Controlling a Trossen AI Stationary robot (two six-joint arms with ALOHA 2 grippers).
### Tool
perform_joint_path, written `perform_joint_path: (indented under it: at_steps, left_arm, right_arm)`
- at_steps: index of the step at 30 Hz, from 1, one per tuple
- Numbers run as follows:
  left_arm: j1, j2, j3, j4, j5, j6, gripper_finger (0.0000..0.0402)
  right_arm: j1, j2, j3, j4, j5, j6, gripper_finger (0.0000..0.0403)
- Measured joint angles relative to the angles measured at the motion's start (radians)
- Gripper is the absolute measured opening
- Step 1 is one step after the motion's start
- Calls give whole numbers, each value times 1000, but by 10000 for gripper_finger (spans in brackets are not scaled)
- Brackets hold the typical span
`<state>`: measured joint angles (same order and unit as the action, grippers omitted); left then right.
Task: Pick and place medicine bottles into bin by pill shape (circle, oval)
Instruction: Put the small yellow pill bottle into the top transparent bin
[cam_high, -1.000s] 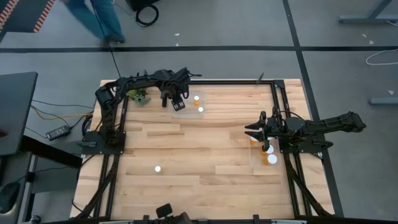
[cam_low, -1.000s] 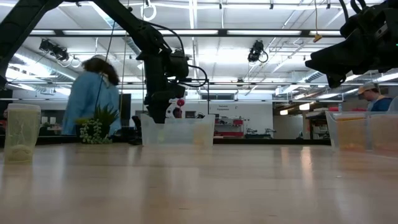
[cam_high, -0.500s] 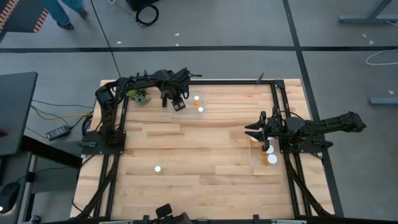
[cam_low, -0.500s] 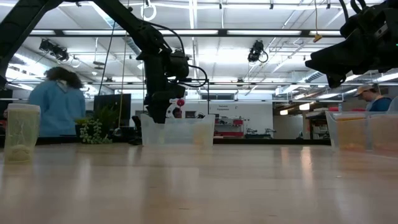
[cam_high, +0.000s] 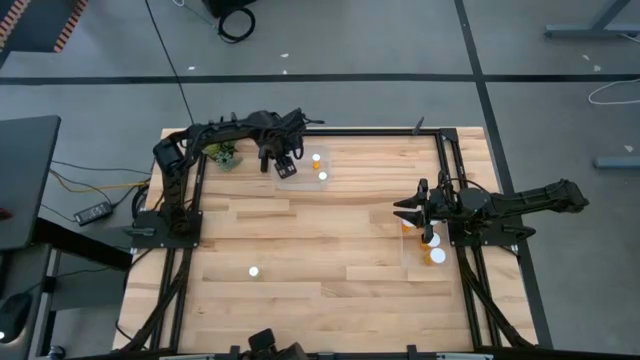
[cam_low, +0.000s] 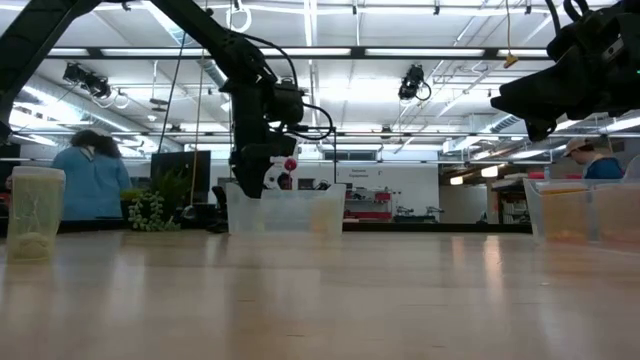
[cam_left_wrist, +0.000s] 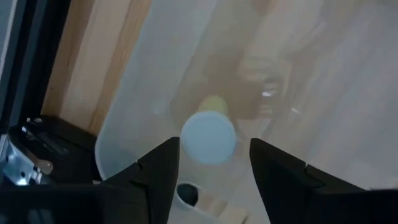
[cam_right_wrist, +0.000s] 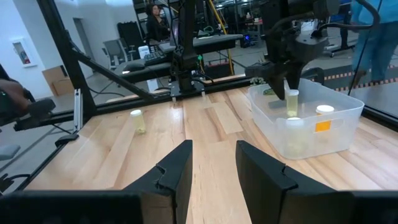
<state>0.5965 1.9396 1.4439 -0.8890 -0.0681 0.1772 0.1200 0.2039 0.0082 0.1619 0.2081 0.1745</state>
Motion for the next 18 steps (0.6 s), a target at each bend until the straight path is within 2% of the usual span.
perform_joint_path:
  at_steps: [10, 18]
  left_arm:
    - [-19, -19, 68, -66, -11, 45, 216]
    - [-136, -95, 69, -57, -10, 106, 215]
  right_arm:
    - [0, 0, 0, 0, 0, 0, 129]
    - [0, 0, 0, -4, 0, 0, 129]
